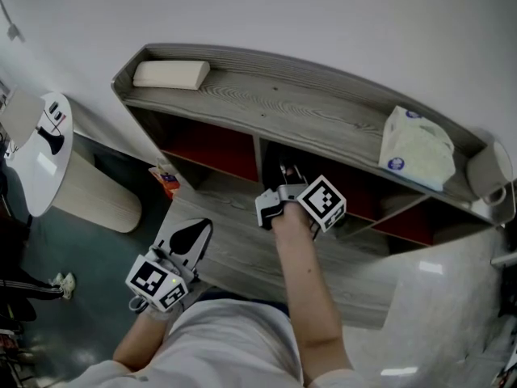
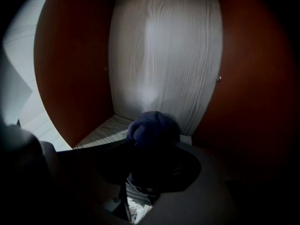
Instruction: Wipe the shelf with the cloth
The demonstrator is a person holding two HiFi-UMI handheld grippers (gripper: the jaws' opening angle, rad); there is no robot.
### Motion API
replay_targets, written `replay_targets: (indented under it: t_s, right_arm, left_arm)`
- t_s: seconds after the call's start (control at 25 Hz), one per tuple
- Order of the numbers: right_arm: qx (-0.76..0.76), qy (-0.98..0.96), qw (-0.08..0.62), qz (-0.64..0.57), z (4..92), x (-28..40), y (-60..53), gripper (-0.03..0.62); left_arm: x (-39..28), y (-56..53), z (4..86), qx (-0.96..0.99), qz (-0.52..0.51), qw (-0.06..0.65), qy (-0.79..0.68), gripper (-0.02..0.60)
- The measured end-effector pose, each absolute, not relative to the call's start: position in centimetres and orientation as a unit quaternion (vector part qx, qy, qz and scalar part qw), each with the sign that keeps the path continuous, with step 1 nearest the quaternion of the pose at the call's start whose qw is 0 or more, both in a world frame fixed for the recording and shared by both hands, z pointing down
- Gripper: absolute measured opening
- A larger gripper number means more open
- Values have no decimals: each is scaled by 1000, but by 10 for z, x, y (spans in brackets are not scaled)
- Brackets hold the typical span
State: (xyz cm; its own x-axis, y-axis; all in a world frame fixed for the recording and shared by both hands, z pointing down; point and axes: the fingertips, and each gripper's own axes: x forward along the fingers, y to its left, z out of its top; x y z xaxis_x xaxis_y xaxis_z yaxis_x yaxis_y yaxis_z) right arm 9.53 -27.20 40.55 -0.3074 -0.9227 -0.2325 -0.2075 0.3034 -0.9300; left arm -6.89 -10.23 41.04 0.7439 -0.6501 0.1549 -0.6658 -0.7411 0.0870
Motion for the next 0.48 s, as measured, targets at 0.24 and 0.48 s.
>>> replay_targets:
  t_s: [0.24,0.48]
  right_arm:
    - [-416,678,418,-439,415,89,-256,135]
    - [-411,689,406,-437,421,80,-238,135]
  left_arm:
    - [-68,-97,413,932,59,69,-352,15]
    - [-68,-95,417,932,58,75,-351,15]
